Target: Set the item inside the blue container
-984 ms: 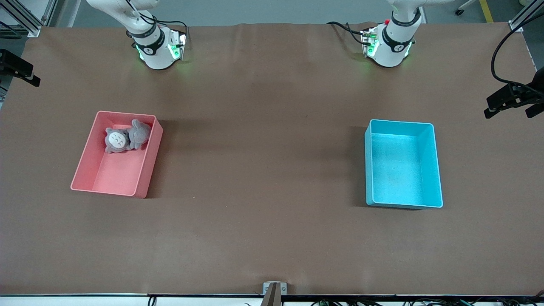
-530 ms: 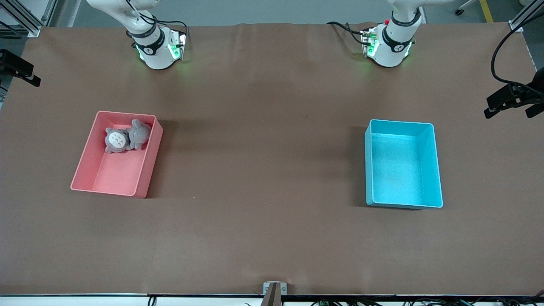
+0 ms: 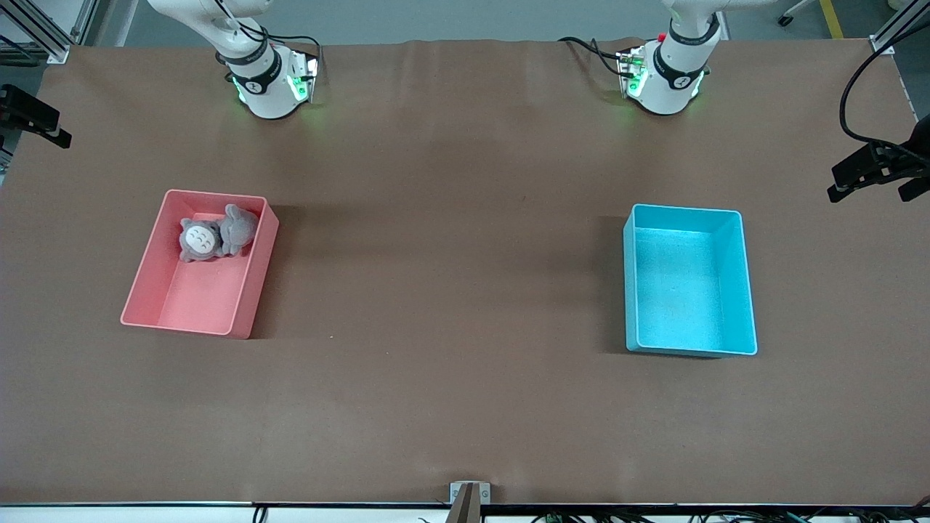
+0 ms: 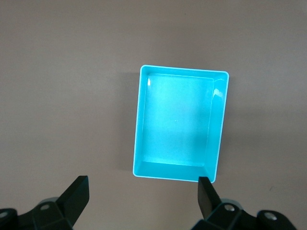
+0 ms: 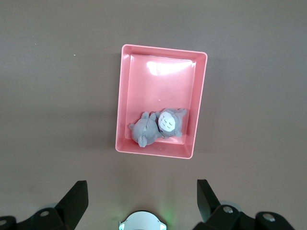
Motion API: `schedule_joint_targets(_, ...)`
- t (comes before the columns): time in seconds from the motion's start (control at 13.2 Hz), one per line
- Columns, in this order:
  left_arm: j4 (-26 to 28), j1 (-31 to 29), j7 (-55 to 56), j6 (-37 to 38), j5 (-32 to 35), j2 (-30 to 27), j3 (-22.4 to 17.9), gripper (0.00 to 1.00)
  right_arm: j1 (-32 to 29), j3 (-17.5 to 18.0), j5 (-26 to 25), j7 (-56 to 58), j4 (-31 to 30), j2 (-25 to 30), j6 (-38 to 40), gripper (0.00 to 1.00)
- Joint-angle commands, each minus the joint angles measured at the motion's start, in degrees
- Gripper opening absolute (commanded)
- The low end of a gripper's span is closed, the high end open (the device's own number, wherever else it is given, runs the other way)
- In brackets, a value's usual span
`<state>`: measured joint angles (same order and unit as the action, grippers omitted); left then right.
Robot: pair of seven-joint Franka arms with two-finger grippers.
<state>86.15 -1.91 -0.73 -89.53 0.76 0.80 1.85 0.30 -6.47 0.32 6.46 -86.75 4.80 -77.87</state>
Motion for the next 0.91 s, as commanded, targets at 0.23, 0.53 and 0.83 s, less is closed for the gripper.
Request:
schedule_joint_targets(0.23, -0.2, -0.2, -0.2, -0.2, -0.3, -0.3, 0.0, 1.0, -0.2, 0.1, -0.1, 0.6, -0.7, 0.5, 0.2, 1.0)
schedule_joint_targets(0.53, -0.2, -0.2, -0.2, -0.9, -0.9, -0.4, 0.1, 1.0, -0.2, 0.1, -0.1, 0.6, -0.7, 0.5, -0.2, 1.0)
schedule_joint_targets(0.83, -0.2, -0.2, -0.4, -0.8, -0.7, -0.5, 0.3, 1.0, -0.1, 0.2, -0.1, 0.6, -0.7, 0.5, -0.2, 1.0)
